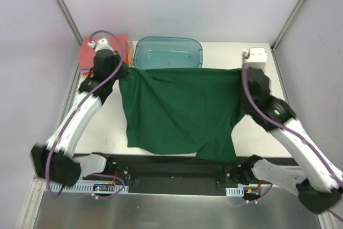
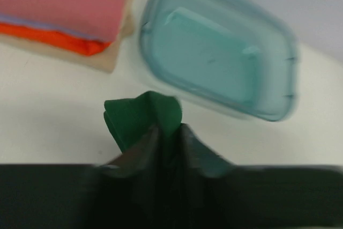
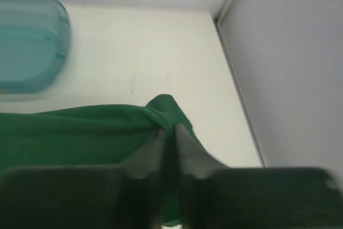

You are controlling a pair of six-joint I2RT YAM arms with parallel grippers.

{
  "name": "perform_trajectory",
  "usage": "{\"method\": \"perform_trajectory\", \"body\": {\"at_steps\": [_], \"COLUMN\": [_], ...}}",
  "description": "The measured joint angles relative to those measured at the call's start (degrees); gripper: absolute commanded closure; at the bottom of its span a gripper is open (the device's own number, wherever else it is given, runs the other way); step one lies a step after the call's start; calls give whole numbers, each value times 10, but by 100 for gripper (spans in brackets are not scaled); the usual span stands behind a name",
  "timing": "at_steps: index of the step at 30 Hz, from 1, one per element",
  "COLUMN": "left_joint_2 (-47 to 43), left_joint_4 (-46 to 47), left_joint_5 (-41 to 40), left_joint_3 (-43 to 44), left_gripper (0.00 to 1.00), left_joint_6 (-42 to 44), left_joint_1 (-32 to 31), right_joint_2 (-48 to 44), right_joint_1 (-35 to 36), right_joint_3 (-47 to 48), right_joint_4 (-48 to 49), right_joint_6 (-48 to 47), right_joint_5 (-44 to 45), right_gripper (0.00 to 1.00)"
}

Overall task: Fold and stack the t-shirts
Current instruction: Flatten out the tshirt

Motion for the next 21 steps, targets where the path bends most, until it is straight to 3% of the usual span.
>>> {"method": "perform_trajectory", "body": {"at_steps": [1,2,4,6,9,12,16,21], "left_joint_2": [52,108,206,285,316,289,196,82], "left_joint_4": [1,-3,-26,-57,-83,-89,-83,-92], "left_joint_5": [-5,-6,-1,8,13,21,56,122], "left_joint_3": [0,3,25,55,65,52,-34,-165], "left_gripper": [1,1,1,1,1,1,1,1], "left_joint_6": [2,6,5,5,5,3,-12,-45], "left_joint_1": [7,17,40,60,72,73,73,70], "right_joint_2": [26,64,147,224,297,315,286,174], "right_joint_1": [-42,-89,-155,-191,-206,-207,-207,-207], "right_joint_3": [-14,-30,-48,-52,-51,-51,-61,-160], "right_joint_4": [3,7,18,22,20,12,13,17], "right_joint_6": [7,18,33,41,56,74,108,161], "right_joint_5": [-22,-50,-94,-124,-149,-164,-189,-272], "right_gripper": [47,31,11,2,4,4,4,4]}}
